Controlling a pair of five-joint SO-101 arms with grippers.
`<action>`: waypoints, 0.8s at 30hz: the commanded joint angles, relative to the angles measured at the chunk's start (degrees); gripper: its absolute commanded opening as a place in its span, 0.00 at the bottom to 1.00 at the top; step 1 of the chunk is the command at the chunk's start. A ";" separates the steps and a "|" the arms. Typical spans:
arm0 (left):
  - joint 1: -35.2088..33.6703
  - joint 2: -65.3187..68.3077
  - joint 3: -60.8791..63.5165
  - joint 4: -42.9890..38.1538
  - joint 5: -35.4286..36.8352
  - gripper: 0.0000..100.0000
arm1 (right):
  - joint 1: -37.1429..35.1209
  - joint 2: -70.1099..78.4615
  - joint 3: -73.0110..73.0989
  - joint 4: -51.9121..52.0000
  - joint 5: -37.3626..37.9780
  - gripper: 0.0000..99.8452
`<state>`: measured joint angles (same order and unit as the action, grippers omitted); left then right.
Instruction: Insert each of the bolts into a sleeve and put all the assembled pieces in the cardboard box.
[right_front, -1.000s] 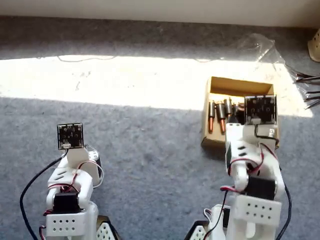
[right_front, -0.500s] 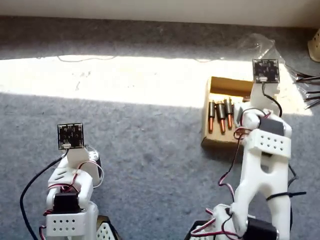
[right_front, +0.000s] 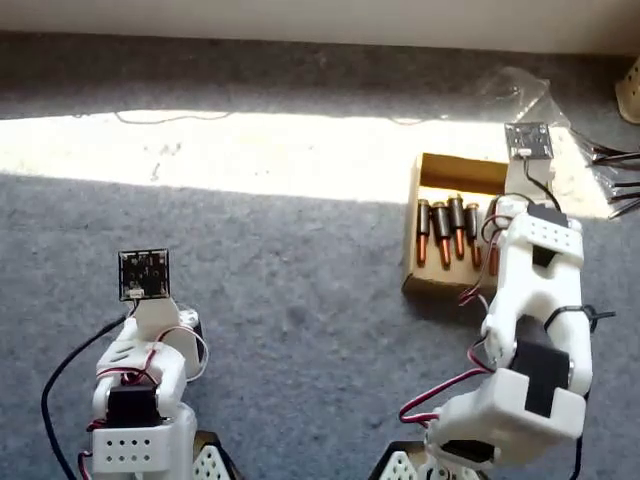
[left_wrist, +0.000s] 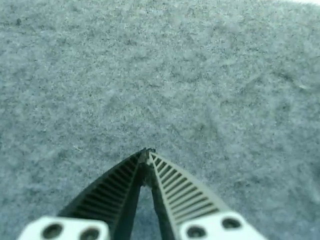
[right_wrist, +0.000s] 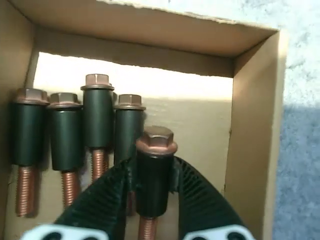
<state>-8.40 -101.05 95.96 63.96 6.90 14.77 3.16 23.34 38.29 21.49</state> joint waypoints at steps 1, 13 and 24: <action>0.92 -0.75 1.36 0.26 -0.35 0.01 | 1.54 1.80 -6.90 -1.80 0.79 0.00; 0.92 -0.75 1.36 0.09 -0.35 0.01 | 1.63 13.41 -14.02 -1.80 1.05 0.01; 0.92 -0.75 1.36 0.00 -0.35 0.01 | 1.63 14.02 -14.02 -1.71 1.05 0.13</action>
<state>-8.40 -101.14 95.96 64.04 6.90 16.09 18.11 12.53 38.29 21.85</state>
